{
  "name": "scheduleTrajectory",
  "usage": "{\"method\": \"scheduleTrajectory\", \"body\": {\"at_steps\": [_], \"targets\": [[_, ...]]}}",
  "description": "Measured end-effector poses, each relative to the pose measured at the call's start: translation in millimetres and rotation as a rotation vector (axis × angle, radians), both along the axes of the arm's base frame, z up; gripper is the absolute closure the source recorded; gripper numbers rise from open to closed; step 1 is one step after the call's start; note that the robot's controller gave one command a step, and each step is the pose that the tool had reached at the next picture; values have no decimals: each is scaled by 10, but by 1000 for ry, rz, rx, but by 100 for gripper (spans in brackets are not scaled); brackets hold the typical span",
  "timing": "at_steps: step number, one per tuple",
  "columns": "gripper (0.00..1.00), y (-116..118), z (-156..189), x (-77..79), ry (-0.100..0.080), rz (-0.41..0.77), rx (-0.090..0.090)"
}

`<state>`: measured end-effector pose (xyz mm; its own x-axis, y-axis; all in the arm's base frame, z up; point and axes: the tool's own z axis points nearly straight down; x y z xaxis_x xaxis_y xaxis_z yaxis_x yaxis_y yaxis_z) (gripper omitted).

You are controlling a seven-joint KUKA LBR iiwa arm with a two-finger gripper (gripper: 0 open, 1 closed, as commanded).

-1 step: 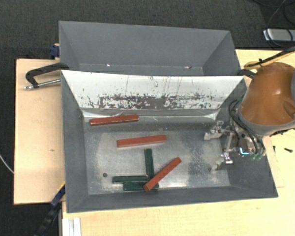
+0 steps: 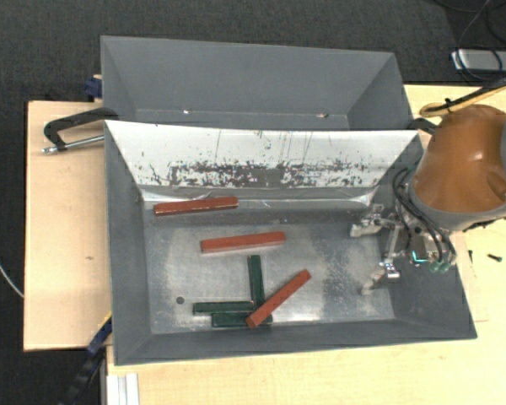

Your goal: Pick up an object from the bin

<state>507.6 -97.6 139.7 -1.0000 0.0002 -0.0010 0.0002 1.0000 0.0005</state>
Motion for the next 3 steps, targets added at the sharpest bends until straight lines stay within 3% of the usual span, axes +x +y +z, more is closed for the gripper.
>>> {"method": "scheduleTrajectory", "body": {"at_steps": [1,2,3], "targets": [[0,302,-273,84,-4,57,-3],[100,985,-620,304,-6,179,-1],[0,992,-648,313,-15,178,-1]]}}
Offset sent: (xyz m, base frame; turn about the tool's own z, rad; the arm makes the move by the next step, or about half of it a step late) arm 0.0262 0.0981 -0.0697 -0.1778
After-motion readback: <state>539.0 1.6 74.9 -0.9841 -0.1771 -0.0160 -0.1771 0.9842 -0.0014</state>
